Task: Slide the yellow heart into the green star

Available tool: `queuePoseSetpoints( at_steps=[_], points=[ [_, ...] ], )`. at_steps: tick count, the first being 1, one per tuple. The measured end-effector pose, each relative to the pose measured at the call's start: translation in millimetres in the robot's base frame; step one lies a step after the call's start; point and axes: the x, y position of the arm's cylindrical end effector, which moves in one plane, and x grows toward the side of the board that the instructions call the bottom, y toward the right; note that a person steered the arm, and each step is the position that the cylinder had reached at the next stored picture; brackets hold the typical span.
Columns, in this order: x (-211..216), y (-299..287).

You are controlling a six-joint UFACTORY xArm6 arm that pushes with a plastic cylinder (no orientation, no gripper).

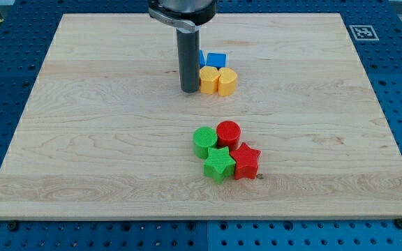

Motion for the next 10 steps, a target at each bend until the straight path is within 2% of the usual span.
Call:
queuePoseSetpoints(
  at_steps=[2, 4, 5, 6, 7, 10],
  points=[
    [8.6, -17.5],
    [78.8, -83.2],
    [111.0, -95.3],
    [79.4, -94.7],
    [58.6, -74.3],
    [55.9, 141.6]
  ],
)
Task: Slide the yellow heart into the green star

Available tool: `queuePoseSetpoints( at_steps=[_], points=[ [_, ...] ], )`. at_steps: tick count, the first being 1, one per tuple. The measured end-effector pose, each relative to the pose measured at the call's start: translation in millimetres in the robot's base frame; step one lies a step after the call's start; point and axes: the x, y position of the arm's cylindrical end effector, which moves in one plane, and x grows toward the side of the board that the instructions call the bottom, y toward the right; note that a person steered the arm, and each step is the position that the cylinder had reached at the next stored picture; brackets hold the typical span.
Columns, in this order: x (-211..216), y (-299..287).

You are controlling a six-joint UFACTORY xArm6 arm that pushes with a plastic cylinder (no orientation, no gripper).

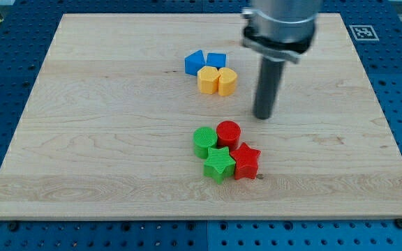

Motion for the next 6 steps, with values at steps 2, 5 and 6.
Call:
queuePoseSetpoints(
  at_steps=[2, 5, 6],
  points=[
    [-54.9, 20.5],
    [-56.8, -166.2],
    [-56.8, -147.5]
  ],
)
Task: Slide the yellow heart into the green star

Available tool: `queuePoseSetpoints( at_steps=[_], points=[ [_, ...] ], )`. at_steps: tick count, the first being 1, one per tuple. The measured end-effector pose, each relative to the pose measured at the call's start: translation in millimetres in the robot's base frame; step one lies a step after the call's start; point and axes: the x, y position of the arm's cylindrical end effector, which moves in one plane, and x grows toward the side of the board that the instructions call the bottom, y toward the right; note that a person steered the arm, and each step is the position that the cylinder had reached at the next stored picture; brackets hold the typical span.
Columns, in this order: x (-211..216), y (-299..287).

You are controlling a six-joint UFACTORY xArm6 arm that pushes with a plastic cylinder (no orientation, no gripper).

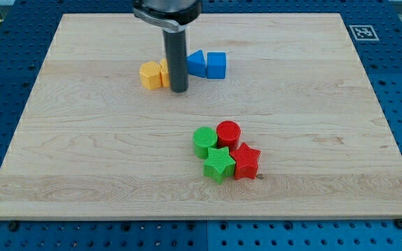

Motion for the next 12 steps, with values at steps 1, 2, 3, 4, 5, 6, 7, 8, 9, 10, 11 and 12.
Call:
queuePoseSetpoints(
  at_steps=[1, 2, 3, 4, 5, 6, 7, 8, 9, 10, 11, 12],
  points=[
    [-13.1, 24.7],
    [-45.2, 19.2],
    [-77.3, -2.3],
    [-74.1, -30.7],
    [-26.7, -38.3],
    [34.0, -38.4],
    [80.4, -38.4],
    [76.6, -39.7],
    [68.8, -49.4],
    [70.4, -45.5],
    [82.2, -40.6],
    [89.2, -40.8]
  ],
)
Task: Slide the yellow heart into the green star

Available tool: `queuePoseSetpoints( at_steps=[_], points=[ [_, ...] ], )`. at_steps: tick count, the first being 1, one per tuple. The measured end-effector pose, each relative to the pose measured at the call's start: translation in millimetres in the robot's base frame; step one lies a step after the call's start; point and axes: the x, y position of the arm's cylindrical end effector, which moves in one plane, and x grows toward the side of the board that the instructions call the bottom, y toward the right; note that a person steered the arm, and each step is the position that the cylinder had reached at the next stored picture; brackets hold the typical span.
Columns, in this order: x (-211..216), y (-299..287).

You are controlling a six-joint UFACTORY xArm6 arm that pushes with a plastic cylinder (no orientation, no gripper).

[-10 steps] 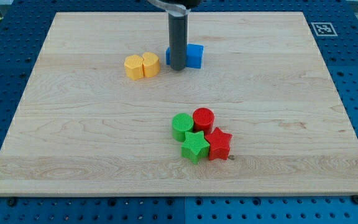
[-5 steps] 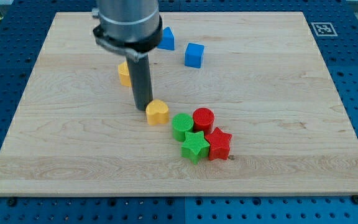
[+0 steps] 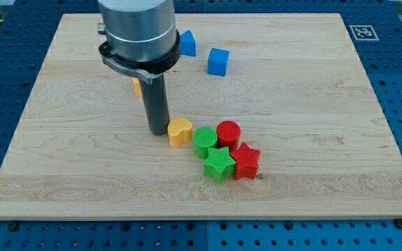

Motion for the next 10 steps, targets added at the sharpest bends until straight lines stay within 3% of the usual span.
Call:
queuePoseSetpoints(
  at_steps=[2, 6, 8, 10],
  points=[
    [-22.3, 22.3],
    [32.5, 32.0],
    [35.9, -42.9],
    [67.4, -32.5]
  ],
)
